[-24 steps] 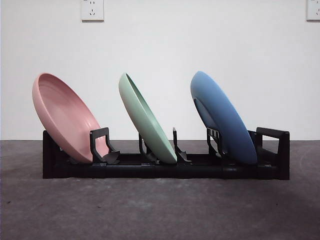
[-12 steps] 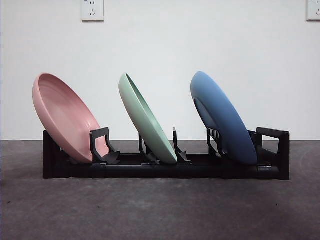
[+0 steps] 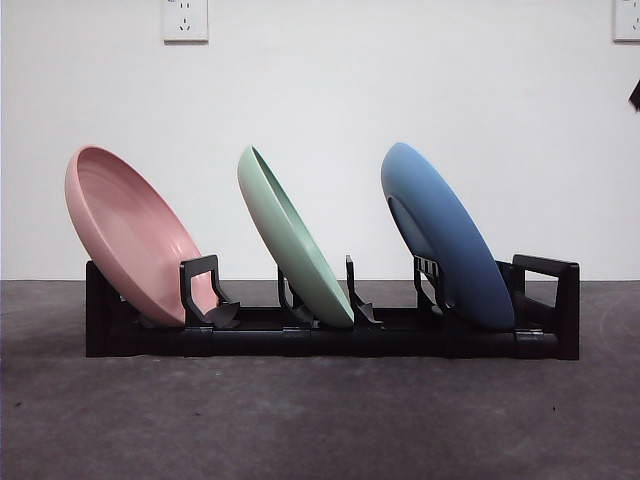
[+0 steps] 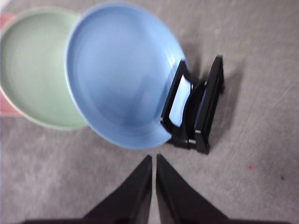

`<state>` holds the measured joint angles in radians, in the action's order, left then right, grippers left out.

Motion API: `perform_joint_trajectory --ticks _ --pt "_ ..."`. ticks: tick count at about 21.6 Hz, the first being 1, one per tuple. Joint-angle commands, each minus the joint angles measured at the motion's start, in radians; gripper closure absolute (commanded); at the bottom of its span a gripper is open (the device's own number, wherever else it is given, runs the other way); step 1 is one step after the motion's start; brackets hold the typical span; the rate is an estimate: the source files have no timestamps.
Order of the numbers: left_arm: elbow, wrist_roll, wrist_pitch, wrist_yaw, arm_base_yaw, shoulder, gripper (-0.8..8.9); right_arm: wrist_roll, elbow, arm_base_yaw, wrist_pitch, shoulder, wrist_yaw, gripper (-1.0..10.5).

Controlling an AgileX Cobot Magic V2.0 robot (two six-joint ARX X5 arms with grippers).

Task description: Place the plate

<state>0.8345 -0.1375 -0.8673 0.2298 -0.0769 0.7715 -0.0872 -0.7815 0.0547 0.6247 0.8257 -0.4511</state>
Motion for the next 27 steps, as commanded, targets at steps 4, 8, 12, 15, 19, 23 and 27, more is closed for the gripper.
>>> perform_joint_trajectory --ticks 4,8,12,15,19,23,27 --pt "0.058 0.044 0.003 0.004 -0.002 0.118 5.53 0.068 -0.053 0.035 0.021 0.098 0.007 6.1" --pt "0.058 0.043 0.016 0.004 -0.002 0.117 5.53 0.025 -0.109 0.082 0.070 0.131 0.007 6.2" --pt "0.058 0.013 0.029 0.004 -0.002 0.117 5.54 -0.034 -0.317 0.158 0.176 0.275 0.008 6.7" --pt "0.058 0.013 0.035 0.004 -0.002 0.116 5.55 -0.085 -0.498 0.218 0.225 0.414 0.026 6.7" --pt "0.058 0.013 0.055 0.004 -0.002 0.116 5.55 -0.085 -0.692 0.298 0.237 0.592 0.066 6.7" --pt "0.058 0.013 0.056 0.004 -0.002 0.116 5.55 -0.085 -0.825 0.345 0.264 0.757 0.080 6.7" --pt "0.058 0.013 0.056 0.004 -0.002 0.116 5.55 -0.081 -0.863 0.377 0.265 0.851 0.119 6.7"
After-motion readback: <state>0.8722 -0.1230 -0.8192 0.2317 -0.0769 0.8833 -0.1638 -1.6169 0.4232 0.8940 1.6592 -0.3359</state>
